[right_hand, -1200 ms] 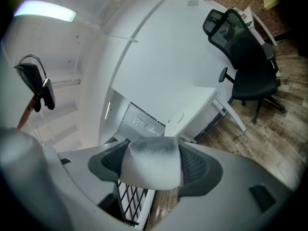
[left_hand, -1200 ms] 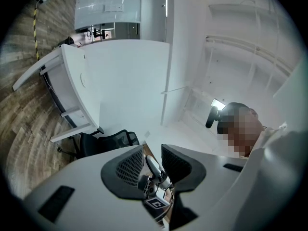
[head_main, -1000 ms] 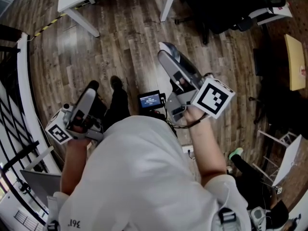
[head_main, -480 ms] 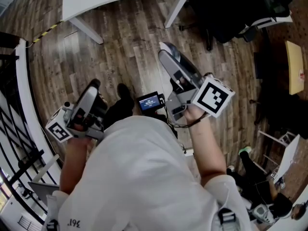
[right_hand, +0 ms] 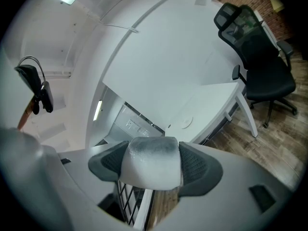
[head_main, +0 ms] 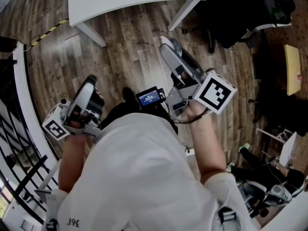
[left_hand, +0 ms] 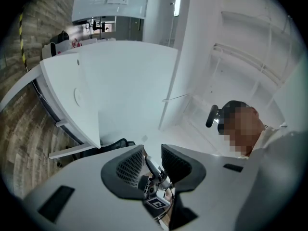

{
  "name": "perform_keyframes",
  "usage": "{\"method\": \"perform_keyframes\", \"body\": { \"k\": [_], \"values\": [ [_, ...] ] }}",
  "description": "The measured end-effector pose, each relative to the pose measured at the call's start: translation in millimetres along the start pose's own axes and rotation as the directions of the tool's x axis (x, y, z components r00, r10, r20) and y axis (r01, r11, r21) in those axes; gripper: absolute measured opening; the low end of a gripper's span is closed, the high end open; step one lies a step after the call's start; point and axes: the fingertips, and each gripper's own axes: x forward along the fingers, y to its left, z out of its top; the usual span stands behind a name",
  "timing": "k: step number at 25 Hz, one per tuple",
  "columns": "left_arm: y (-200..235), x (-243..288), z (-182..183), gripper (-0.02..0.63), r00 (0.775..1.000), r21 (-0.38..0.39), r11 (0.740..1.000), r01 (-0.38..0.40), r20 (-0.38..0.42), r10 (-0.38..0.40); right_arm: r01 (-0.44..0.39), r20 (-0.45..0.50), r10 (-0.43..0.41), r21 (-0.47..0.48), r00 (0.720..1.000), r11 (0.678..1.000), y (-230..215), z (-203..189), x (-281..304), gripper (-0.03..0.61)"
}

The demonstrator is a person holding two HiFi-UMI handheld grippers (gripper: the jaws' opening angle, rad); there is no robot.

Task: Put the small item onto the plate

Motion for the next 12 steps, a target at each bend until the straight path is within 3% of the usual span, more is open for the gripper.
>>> {"method": "perform_keyframes", "body": {
  "k": [12],
  "values": [
    [37.2, -3.0, 46.7, 0.109, 0.999, -0.011, 1.000, -0.026, 0.047, 0.027, -0.010, -0.043, 0.010, -0.003, 0.999, 1.000, -4.4, 5.1, 68.3, 0.321]
  ]
}}
